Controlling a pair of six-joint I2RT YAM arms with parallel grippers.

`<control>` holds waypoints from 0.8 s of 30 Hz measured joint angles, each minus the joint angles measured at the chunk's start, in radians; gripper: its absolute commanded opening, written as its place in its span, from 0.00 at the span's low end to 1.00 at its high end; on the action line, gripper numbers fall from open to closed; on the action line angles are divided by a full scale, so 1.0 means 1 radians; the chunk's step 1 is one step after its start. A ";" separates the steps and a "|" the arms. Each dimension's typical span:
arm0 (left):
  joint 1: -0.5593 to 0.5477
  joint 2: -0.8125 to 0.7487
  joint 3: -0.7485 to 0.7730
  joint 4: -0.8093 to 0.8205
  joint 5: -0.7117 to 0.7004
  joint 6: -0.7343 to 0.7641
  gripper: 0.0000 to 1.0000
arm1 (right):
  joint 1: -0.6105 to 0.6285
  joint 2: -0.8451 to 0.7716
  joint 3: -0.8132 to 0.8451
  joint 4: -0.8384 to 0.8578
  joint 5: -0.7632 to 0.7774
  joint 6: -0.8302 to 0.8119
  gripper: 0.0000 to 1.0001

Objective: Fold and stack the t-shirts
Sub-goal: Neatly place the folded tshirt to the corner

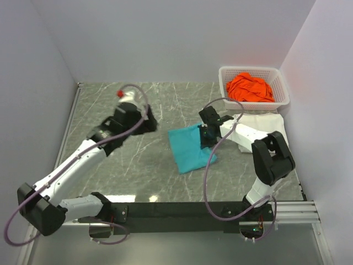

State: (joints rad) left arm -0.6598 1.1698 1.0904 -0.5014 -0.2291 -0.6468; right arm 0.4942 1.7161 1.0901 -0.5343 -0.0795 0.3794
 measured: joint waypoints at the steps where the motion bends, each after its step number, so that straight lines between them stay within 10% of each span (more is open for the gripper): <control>1: 0.072 -0.010 0.000 -0.002 0.007 0.023 0.96 | -0.010 -0.019 0.008 -0.031 0.047 -0.021 0.00; 10: 0.578 -0.006 -0.187 0.026 0.124 0.159 0.95 | -0.154 -0.061 0.138 -0.201 0.320 -0.145 0.00; 24: 0.668 -0.055 -0.211 0.018 0.125 0.183 0.95 | -0.320 -0.014 0.241 -0.275 0.469 -0.219 0.00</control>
State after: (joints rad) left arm 0.0082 1.1152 0.8799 -0.4835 -0.1040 -0.4641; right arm 0.1738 1.7023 1.3315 -0.8097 0.3897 0.1604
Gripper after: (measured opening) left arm 0.949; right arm 0.182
